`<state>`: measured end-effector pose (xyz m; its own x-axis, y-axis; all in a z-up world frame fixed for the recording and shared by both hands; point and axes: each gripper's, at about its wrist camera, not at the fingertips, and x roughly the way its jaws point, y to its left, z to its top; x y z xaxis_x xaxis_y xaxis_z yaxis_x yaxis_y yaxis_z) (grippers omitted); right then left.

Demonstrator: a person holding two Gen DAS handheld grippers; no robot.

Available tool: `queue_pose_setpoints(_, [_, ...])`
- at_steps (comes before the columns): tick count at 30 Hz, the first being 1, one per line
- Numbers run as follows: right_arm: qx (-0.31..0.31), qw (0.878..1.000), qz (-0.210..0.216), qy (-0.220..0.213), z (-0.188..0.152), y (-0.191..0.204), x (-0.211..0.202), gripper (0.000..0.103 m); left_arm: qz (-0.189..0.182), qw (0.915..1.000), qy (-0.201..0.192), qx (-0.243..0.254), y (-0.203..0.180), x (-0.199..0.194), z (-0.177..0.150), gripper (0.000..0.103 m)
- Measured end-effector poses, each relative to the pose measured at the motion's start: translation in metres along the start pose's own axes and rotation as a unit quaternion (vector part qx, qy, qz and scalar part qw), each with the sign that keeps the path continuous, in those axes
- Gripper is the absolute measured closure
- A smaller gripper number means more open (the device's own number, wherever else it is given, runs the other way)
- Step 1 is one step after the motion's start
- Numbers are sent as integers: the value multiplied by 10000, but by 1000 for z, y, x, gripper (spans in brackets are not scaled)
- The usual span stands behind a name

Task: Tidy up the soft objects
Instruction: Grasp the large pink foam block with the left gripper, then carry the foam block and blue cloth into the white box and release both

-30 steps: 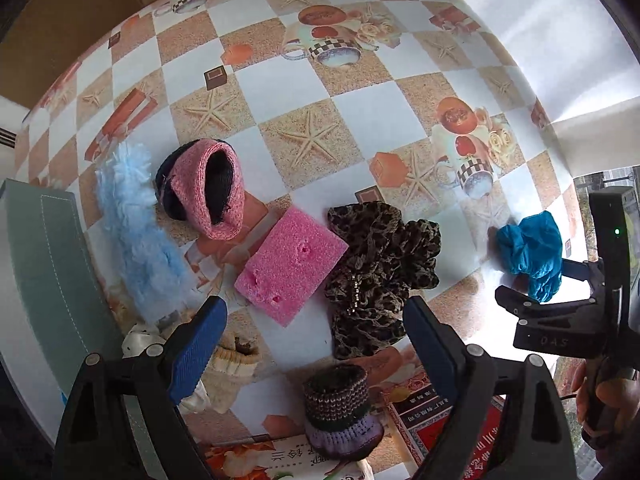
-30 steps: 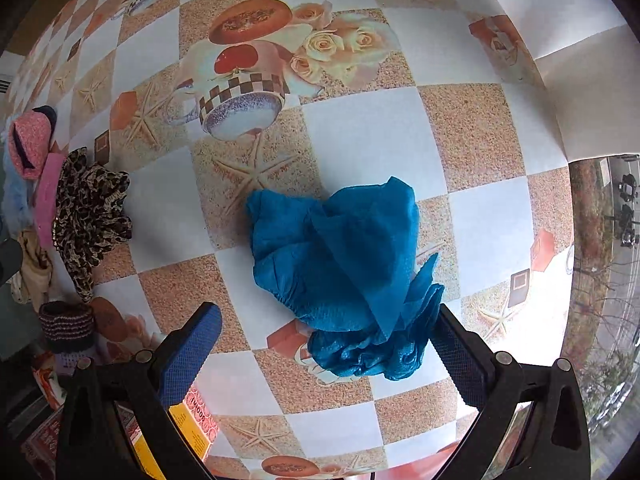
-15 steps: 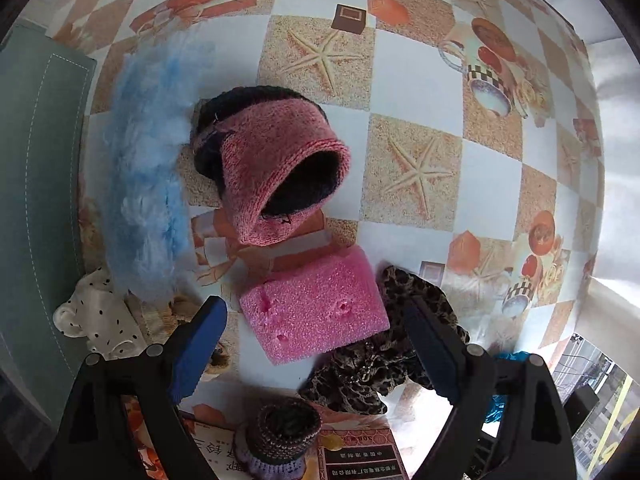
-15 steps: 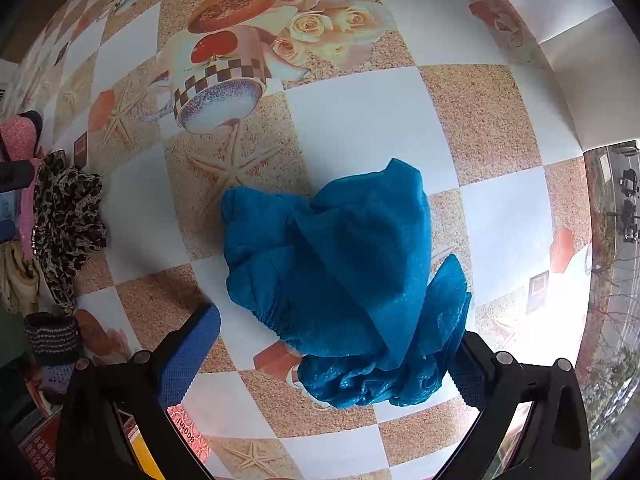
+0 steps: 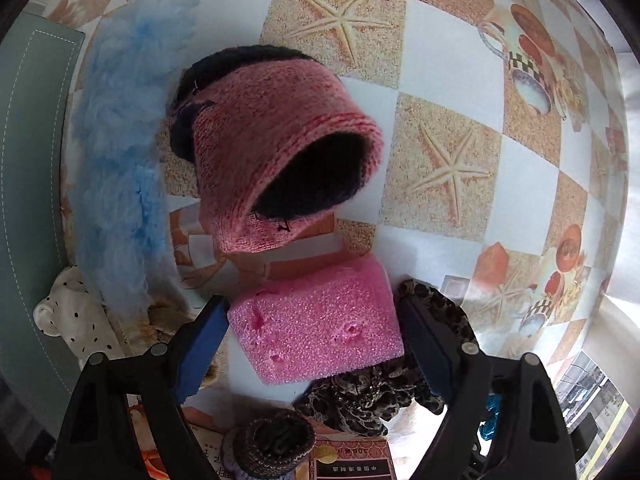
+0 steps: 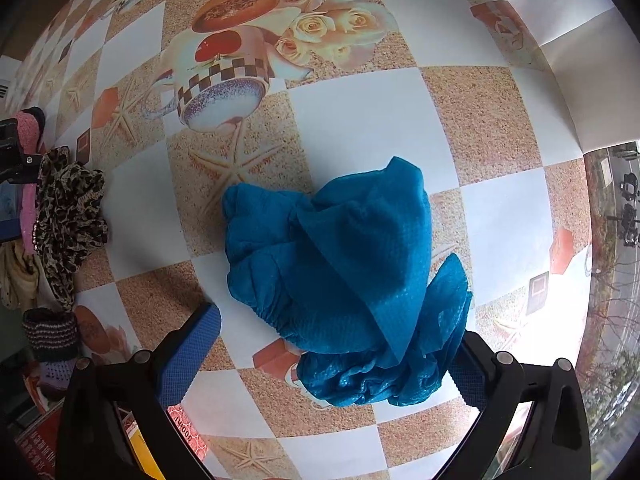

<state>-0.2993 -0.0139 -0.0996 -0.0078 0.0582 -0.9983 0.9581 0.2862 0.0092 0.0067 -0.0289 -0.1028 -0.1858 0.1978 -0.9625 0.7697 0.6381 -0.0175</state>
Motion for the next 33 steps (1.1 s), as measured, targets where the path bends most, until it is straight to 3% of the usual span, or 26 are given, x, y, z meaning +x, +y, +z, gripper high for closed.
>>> queue_pose_setpoints(2, [153, 9998, 105, -72, 0, -8, -1, 2, -53, 9999, -98, 120, 1, -5, -3, 24])
queue_pose_setpoints(4, [245, 9995, 41, -216, -3, -14, -7, 15, -67, 9995, -209, 236, 3, -11, -7, 24])
queue_pose_setpoints(5, [223, 9992, 20, -336, -4, -17, -12, 31, -75, 9992, -282, 265, -1, -13, -14, 24])
queue_pose_setpoints(6, [179, 9988, 65, -446, -5, -19, -17, 55, -83, 9988, -367, 299, -3, -17, -18, 24])
queue_pose_setpoints(7, [179, 9985, 257, -455, -6, -22, -20, 69, -90, 9982, -458, 364, -2, -23, -19, 24])
queue_pose_setpoints(8, [267, 9975, 489, -425, -6, -27, -21, 74, -99, 9973, -555, 464, -2, -28, -22, 24])
queue_pose_setpoints(13, [543, 9925, 953, -538, -12, -46, -33, 74, 78, 9863, -1135, 1195, -18, -65, -41, 24])
queue_pose_setpoints(19, [538, 9899, 1149, -626, -27, -50, -52, 74, 451, 9605, -1767, 2101, -29, -93, -101, 24])
queue_pose_setpoints(25, [570, 9860, 1368, -762, -49, -46, -81, 74, 594, 9412, -2200, 2493, -26, -119, -146, 24])
queue_pose_setpoints(33, [306, 9813, 1579, -1054, -65, -12, -135, 74, 608, 9358, -2393, 2515, 9, -133, -194, 24])
